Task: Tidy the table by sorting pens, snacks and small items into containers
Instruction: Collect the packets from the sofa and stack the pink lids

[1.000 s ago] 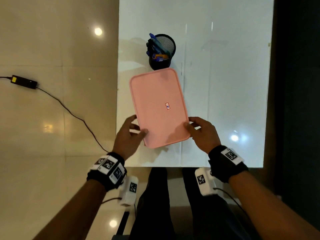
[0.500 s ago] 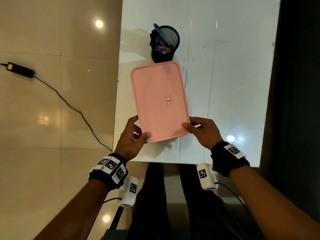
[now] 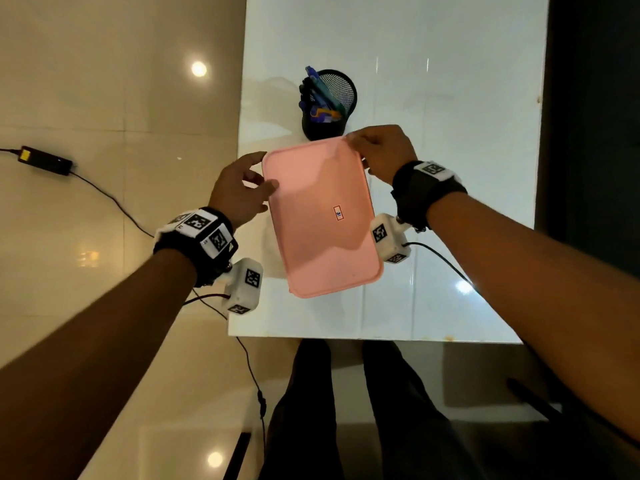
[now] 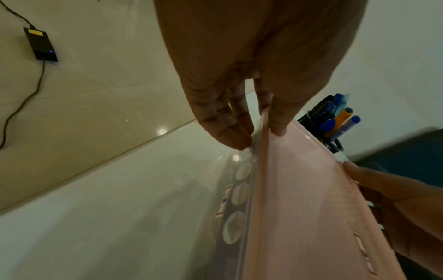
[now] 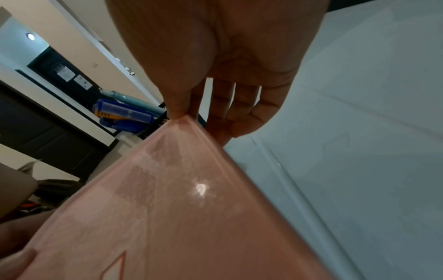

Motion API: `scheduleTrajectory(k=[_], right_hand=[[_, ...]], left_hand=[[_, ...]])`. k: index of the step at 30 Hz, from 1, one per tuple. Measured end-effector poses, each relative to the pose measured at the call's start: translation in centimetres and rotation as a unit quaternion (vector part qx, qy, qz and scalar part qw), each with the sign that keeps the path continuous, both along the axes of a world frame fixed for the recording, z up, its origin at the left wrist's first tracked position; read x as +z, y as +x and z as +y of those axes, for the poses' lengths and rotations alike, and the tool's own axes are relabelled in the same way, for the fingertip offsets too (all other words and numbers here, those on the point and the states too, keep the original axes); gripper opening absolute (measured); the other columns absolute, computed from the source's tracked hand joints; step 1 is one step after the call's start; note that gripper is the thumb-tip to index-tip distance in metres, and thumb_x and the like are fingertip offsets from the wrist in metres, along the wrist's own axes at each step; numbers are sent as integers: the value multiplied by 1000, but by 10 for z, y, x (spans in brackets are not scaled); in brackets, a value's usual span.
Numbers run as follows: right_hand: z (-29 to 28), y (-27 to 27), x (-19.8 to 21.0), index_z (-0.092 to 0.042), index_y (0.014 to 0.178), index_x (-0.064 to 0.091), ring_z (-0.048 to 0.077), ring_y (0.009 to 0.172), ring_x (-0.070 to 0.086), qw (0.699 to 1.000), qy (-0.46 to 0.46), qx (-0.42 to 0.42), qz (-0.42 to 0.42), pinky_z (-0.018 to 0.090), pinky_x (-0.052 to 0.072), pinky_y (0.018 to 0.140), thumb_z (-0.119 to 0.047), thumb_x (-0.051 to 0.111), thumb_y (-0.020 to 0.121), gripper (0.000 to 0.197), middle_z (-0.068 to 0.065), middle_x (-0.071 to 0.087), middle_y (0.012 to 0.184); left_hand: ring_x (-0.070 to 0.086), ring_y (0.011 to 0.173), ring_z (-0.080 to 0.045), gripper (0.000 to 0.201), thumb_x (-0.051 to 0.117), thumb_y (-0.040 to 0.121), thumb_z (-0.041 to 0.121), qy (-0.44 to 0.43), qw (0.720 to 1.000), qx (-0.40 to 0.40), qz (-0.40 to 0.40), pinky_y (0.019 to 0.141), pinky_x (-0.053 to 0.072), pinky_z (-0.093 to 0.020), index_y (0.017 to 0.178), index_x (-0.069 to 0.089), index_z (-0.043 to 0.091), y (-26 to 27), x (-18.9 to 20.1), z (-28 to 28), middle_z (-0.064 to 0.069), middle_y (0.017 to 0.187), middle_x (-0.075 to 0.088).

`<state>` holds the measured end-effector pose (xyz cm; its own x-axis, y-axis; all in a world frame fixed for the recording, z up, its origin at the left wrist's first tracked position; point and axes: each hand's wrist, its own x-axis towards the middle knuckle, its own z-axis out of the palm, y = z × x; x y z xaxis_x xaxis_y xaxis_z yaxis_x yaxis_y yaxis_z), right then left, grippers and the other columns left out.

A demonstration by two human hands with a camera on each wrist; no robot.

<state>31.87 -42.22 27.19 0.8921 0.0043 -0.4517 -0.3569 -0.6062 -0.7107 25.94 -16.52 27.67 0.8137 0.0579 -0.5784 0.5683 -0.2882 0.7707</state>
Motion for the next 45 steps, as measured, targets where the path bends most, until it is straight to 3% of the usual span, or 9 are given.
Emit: scheduleTrajectory(k=[12, 16, 21, 25, 30, 34, 36, 39, 45], right_hand=[[9, -14, 3, -15, 76, 65, 30, 78, 62, 998, -46, -7, 50, 42, 56, 81, -55, 48, 95, 47, 1, 61, 73], [8, -66, 4, -30, 127, 62, 21, 108, 63, 997, -18, 11, 70, 38, 48, 98, -56, 43, 97, 43, -4, 68, 115], [-5, -170, -2, -46, 126, 57, 8, 105, 65, 990, 71, -45, 114, 40, 51, 98, -65, 46, 91, 42, -17, 69, 114], [8, -208, -4, -49, 131, 52, 11, 108, 63, 987, 74, -59, 131, 41, 50, 97, -70, 38, 91, 47, -18, 68, 116], [42, -219, 1, -51, 139, 43, 19, 106, 62, 990, 34, -36, 129, 35, 48, 89, -63, 33, 97, 45, -11, 67, 122], [78, -220, 8, -50, 141, 41, 21, 108, 59, 991, 14, -15, 133, 34, 45, 88, -58, 32, 100, 43, -10, 65, 123], [97, -220, 7, -52, 139, 42, 22, 105, 61, 992, 4, -5, 125, 33, 45, 84, -60, 31, 99, 42, -9, 67, 119], [135, -225, 5, -53, 138, 43, 19, 100, 62, 991, -11, 3, 134, 29, 43, 79, -60, 31, 99, 41, -11, 69, 113], [255, -240, 3, -56, 130, 48, 13, 99, 65, 988, 7, 3, 156, 36, 52, 86, -69, 32, 90, 45, -14, 71, 108]], left_hand=[[68, 87, -28, 48, 67, 87, 37, 41, 999, -22, -6, 74, 59, -48, 132, 51, 35, -16, 5, -1, -3, 99, 64], [65, 99, -27, 57, 68, 87, 33, 11, 999, 31, 30, 81, 58, -49, 140, 47, 31, -56, 5, -14, -3, 107, 61], [61, 111, -21, 46, 59, 93, 40, -58, 993, 64, 85, 77, 58, -37, 136, 50, 30, -137, 4, -27, -3, 121, 62], [59, 115, -13, 57, 51, 80, 70, -79, 985, 82, 131, 98, 49, -48, 130, 55, 41, -179, 0, -24, 14, 126, 63], [61, 101, -2, 34, 54, 94, 47, -66, 981, 127, 134, 82, 51, -23, 124, 58, 31, -200, 3, 0, 6, 121, 63], [55, 119, -17, 60, 49, 75, 81, 0, 992, 53, 117, 104, 42, -50, 126, 52, 49, -216, -12, 44, 6, 131, 56], [46, 127, -16, 80, 52, 67, 85, 1, 991, 69, 117, 110, 35, -47, 137, 41, 49, -216, -19, 68, 7, 140, 46], [50, 127, -19, 91, 72, 59, 74, -99, 980, 97, 144, 106, 40, -51, 139, 37, 48, -210, -25, 108, 8, 141, 50], [64, 110, -30, 82, 83, 59, 35, -244, 953, 100, 150, 92, 54, -45, 130, 53, 8, -206, -39, 225, -10, 121, 68]])
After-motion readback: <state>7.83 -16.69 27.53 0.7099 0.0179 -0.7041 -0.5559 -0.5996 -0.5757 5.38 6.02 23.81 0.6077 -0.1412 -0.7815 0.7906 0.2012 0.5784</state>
